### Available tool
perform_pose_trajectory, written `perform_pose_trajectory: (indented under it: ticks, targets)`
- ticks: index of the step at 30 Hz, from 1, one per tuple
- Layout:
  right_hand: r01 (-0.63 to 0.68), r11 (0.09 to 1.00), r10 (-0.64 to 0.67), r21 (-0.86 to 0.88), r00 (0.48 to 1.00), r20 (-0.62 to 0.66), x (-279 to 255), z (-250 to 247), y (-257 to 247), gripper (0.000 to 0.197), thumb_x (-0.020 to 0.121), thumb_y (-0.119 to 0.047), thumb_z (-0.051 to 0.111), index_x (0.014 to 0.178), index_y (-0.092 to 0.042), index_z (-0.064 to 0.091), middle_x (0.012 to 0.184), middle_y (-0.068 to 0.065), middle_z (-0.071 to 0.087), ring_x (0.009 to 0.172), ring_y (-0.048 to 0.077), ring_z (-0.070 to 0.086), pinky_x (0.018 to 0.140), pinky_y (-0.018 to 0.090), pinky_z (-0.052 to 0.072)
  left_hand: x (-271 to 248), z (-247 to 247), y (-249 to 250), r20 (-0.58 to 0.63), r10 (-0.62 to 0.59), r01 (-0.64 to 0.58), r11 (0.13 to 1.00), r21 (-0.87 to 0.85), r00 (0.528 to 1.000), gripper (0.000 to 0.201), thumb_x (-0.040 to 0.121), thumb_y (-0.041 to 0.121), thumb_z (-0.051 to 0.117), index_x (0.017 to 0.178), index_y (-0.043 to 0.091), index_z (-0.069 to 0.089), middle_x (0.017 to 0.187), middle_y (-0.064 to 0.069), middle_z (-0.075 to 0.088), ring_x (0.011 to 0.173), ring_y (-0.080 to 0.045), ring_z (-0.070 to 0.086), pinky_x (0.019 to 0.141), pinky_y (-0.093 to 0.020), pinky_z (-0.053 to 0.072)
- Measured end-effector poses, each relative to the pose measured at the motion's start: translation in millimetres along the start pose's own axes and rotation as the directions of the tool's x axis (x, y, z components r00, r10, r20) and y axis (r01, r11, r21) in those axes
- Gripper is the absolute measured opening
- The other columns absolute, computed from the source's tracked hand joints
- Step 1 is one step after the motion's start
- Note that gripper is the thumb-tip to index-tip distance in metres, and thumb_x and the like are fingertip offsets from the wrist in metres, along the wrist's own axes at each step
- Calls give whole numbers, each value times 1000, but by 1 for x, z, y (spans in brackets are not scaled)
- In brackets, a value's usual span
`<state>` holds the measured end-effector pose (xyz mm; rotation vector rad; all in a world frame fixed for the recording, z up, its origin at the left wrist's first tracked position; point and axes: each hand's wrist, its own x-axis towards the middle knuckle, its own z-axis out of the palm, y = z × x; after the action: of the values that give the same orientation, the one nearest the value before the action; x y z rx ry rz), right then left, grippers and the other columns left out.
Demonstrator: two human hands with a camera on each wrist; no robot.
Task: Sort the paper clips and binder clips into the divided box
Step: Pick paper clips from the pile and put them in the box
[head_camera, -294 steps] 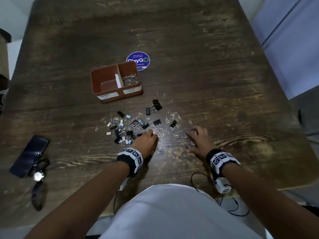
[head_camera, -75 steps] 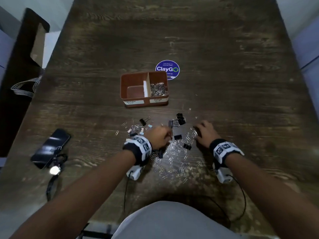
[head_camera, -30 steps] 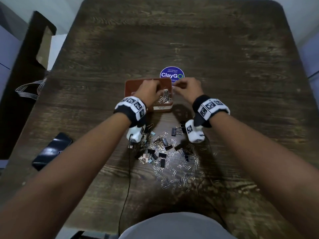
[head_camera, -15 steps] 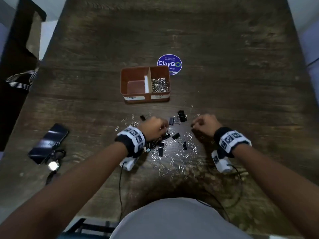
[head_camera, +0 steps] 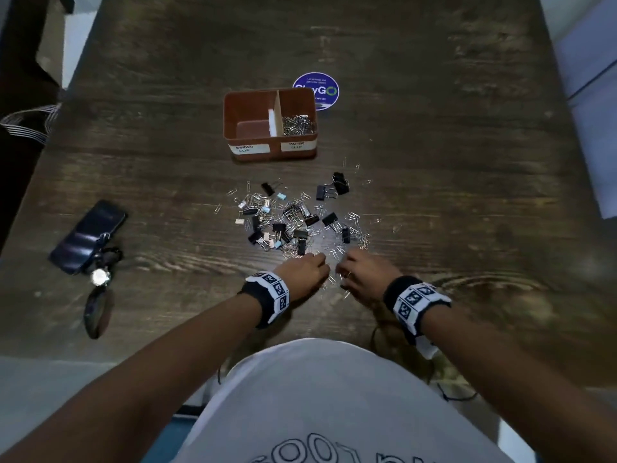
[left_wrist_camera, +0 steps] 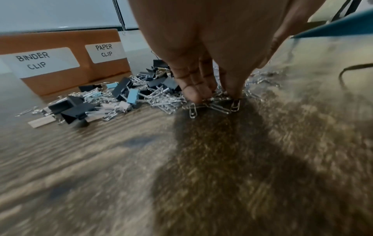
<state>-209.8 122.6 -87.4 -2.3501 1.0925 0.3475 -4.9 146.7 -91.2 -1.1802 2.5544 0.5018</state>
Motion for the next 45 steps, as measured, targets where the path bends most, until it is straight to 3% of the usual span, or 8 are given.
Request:
perform_pose_trajectory:
  ticks: [14,17,21,28,31,35,40,45]
  targets:
    - [-87,995,91,40,991,-96,2,27,-3,35,76,-26,74,106,-22,57,104,1,53,92,22,54,77,38,52,-12,-9,-13,-168,-11,18,999,38,986,24,92,8,55,116,5,57,112,-10,62,101,-23,56,92,-31,45]
    - [-122,990,130,67,983,-130,-2,21,0,51,73,-35,78,116,-15,59,113,2,52,100,21,50,86,36,47,-13,-19,-17,-158,-94,78,991,-104,983,22,92,4,55,115,6,54,103,-9,63,94,-22,58,85,-27,47]
    - [-106,990,121,93,978,-169,-4,28,5,19,80,-12,65,98,-16,60,100,3,57,93,26,54,77,39,48,-8,-30,-22,-37,-196,178,942,-283,980,19,90,-3,50,105,8,47,93,-12,60,81,-27,61,73,-39,54]
    - [-64,993,83,103,978,-192,-6,40,9,20,87,-12,47,104,-20,54,103,2,49,82,20,52,66,37,51,2,-29,-30,22,-179,167,860,-483,984,37,85,-7,51,112,18,53,82,2,61,71,-15,58,57,-22,41]
    - [-78,932,173,354,954,-246,-6,38,17,34,80,6,47,99,-21,57,101,-1,48,79,15,54,68,28,50,5,-29,-33,39,-198,185,801,-570,979,38,92,-3,47,121,17,61,89,0,67,63,-9,58,53,-25,50]
    - [-103,842,288,529,916,-279,-11,19,30,25,88,11,46,88,-5,66,90,-2,51,73,12,50,66,3,38,11,-30,-32,142,-202,243,685,-686,969,32,90,-5,42,83,14,66,86,-4,70,73,-25,68,66,-44,56]
    - [-205,813,329,544,934,-139,-18,10,41,35,82,11,40,84,-18,60,78,-1,64,72,16,58,68,22,40,12,-35,-21,294,-200,344,298,-890,934,36,96,15,42,63,12,56,62,-6,54,57,-21,53,57,-26,44]
    - [-245,875,279,418,960,-21,-33,22,37,17,90,-38,51,98,-24,49,92,-5,57,85,22,57,73,32,43,26,-38,-8,211,-195,287,701,-652,958,49,104,34,39,59,15,41,52,2,35,43,-13,33,52,-23,36]
